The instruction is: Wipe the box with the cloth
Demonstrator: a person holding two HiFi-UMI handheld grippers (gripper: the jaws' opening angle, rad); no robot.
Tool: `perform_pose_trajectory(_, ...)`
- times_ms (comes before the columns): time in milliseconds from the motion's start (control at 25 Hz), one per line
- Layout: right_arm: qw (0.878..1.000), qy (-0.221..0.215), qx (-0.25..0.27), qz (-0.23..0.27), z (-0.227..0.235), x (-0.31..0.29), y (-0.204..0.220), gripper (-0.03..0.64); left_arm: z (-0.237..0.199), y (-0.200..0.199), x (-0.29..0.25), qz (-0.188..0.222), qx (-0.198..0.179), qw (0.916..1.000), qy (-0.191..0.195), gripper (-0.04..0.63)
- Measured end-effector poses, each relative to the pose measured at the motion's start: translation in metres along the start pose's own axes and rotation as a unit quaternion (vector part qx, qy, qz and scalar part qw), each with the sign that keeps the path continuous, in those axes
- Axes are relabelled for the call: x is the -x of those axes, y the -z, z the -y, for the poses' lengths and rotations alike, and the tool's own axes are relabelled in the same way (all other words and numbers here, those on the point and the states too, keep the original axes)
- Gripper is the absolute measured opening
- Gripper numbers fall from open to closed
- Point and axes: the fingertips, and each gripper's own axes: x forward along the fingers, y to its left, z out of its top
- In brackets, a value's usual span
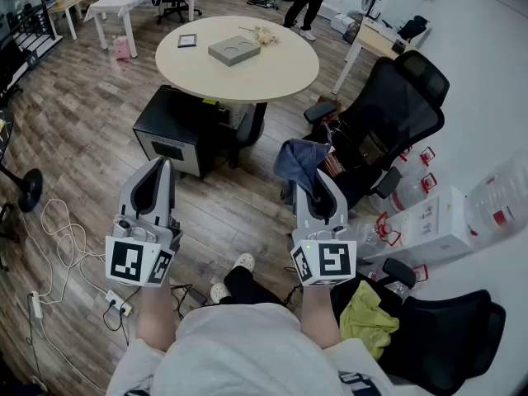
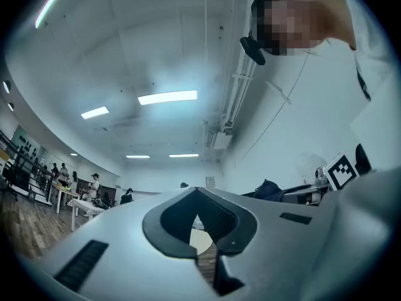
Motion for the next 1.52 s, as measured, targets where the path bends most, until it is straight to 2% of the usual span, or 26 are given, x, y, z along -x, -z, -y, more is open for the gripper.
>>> perform_pose_trajectory(440, 1.0, -0.007, -0.01, -0.005, 0.017, -0.023, 0.019, 0.077, -0.003, 0.014, -0.028, -0.004, 0.002, 1.0, -0.003, 0.003)
perform_pose_trajectory(680, 1.0, -0.019, -0.018, 0.003, 0.045, -0.073, 0.029, 0.078, -0.011, 0.029, -0.08, 0.0, 0.002, 1.0, 0.001, 0.003)
perform_pose_trajectory(1160, 0.998, -0.04, -0.032, 0.033, 0.129, -0.174, 0.028, 0.078, -0.015, 0.04, -0.198, 0.019, -0.019, 0.9995, -0.015, 0.003)
perform_pose_trajectory(1520, 0.997, -0.069, -0.033, 0.021, 0.156, -0.213, 0.05, 0.078, -0.016, 0.056, -0.235, 0.021, -0.033, 0.9985, -0.038, 0.003)
